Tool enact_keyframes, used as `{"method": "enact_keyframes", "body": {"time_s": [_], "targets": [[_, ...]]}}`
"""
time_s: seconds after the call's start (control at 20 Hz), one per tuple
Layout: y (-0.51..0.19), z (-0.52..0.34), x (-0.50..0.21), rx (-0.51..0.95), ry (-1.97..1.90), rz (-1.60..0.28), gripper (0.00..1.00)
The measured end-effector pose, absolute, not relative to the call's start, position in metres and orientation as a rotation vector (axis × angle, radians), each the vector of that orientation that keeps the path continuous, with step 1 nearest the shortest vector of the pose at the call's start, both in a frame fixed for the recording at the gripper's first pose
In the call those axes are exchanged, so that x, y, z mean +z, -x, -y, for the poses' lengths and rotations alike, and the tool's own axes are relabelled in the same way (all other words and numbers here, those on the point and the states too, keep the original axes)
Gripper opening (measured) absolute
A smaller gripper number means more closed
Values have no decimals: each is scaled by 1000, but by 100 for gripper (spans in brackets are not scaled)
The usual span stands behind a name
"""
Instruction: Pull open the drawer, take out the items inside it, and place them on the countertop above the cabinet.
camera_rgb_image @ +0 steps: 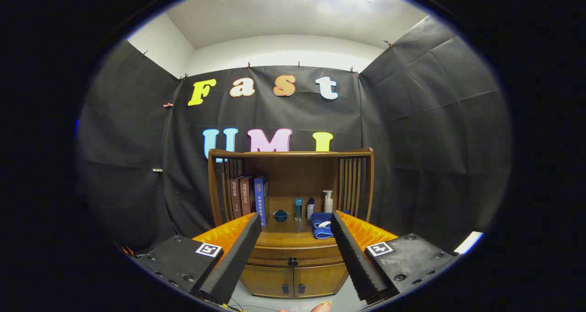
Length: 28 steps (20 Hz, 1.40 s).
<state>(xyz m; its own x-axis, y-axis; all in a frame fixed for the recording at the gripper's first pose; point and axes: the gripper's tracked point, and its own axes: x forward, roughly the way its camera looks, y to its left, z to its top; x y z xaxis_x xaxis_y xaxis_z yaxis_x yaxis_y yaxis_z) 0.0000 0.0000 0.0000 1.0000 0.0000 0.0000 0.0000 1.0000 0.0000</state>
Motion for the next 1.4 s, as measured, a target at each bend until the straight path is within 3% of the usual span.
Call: {"method": "enact_keyframes", "body": {"time_s": [1.0,1.4], "targets": [[-8,-6,1,0,24,12,99],[-95,3,-40,-13,37,15,99]]}}
